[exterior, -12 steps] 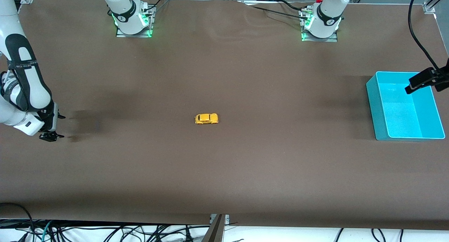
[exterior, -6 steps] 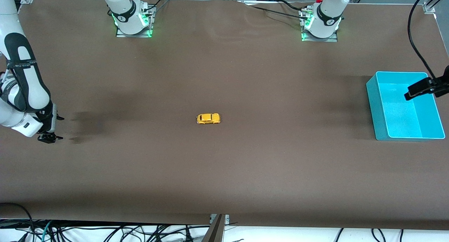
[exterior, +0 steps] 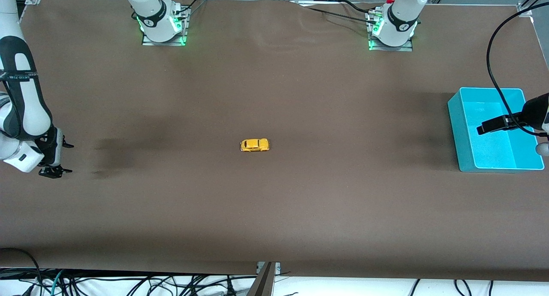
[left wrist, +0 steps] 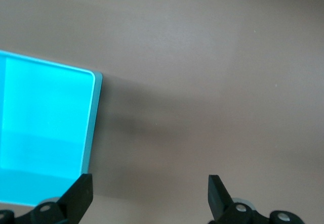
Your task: Wind and store yellow beetle car
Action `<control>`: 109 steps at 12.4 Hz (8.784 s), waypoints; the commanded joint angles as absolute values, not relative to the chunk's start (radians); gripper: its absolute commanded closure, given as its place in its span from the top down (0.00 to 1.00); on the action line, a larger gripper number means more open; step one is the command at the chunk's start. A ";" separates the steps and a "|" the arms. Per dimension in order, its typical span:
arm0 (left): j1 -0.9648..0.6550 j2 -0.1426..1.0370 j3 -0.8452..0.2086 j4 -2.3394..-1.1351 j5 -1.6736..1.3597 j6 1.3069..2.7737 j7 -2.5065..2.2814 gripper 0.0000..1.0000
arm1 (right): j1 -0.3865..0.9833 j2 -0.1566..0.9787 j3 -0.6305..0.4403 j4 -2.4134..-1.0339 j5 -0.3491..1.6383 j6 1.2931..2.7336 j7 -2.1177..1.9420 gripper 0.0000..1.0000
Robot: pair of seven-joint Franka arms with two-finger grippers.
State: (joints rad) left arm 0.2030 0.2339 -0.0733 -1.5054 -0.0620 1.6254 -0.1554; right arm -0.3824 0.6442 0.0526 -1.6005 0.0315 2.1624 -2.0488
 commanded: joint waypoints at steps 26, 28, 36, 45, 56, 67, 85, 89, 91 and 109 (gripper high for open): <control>-0.515 0.652 -0.087 -1.212 -0.087 1.787 -1.898 1.00 | -0.137 0.491 0.057 -1.291 0.028 1.675 -0.485 1.00; -0.587 0.695 -0.087 -1.209 -0.087 1.885 -2.006 1.00 | -0.137 0.425 0.058 -1.337 0.026 1.655 -0.479 1.00; -0.733 0.848 -0.068 -1.203 -0.081 2.155 -2.316 1.00 | -0.130 0.210 0.060 -1.480 0.011 1.669 -0.472 1.00; -0.764 0.991 -0.015 -1.098 -0.083 2.232 -2.471 1.00 | -0.061 0.120 0.061 -1.598 -0.002 1.634 -0.123 1.00; -0.821 1.066 -0.015 -1.092 -0.084 2.362 -2.490 0.83 | -0.023 0.112 0.057 -1.608 -0.014 1.555 0.040 1.00; -0.631 0.910 0.008 -1.109 -0.069 2.064 -2.329 0.00 | -0.014 0.144 0.058 -1.585 -0.043 1.555 0.077 1.00; -0.174 0.428 0.060 -1.563 -0.037 1.767 -1.576 0.00 | -0.012 0.146 0.060 -1.575 -0.041 1.568 0.081 1.00; -0.046 0.255 0.060 -1.780 -0.032 1.811 -1.214 0.00 | -0.012 0.146 0.060 -1.575 -0.041 1.568 0.081 1.00; 0.044 0.192 0.060 -1.868 0.012 1.842 -1.036 0.00 | -0.012 0.146 0.060 -1.575 -0.043 1.568 0.080 1.00; 0.482 0.325 0.107 -2.187 -0.130 2.353 -0.931 0.07 | -0.012 0.146 0.060 -1.575 -0.041 1.568 0.084 1.00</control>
